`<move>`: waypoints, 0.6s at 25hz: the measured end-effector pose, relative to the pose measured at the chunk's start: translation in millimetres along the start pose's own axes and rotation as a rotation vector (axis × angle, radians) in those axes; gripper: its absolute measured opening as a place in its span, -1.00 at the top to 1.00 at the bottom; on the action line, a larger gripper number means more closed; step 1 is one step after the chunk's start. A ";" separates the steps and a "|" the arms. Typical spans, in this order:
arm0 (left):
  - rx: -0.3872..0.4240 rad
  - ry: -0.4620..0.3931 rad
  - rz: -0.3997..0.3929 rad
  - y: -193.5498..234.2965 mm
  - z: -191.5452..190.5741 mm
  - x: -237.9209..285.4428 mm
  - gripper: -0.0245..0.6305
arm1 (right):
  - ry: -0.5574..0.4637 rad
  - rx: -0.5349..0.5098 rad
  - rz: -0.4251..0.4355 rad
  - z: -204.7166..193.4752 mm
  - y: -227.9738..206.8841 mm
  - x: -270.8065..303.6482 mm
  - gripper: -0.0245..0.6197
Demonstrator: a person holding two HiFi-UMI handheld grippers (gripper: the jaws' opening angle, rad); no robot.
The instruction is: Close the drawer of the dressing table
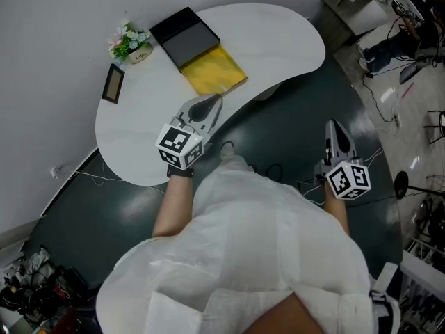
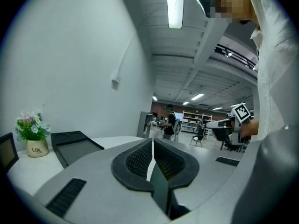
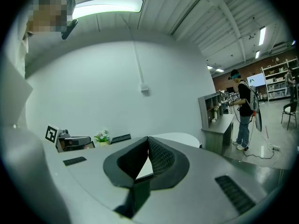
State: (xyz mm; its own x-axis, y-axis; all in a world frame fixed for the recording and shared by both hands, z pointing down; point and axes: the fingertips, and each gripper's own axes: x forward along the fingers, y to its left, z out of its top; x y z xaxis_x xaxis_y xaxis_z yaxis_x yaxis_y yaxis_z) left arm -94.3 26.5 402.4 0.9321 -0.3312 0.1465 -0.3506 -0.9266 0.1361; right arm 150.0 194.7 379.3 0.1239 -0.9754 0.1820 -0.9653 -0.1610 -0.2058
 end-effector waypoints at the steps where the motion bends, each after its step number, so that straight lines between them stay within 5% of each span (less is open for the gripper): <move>1: -0.009 -0.004 0.011 5.7 -0.4 2.6 0.87 | 0.006 -0.003 0.010 1.1 -0.7 9.0 0.90; 15: 0.021 -0.010 0.070 100.1 13.5 46.6 0.86 | 0.011 -0.059 0.188 38.1 22.3 171.1 0.90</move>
State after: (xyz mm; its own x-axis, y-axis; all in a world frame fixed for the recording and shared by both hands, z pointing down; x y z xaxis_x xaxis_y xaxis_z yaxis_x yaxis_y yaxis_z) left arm -84.8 -84.1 409.6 0.9065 -0.3967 0.1446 -0.4127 -0.9048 0.1050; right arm 158.4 18.5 369.2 -0.0616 -0.9857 0.1566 -0.9831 0.0328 -0.1800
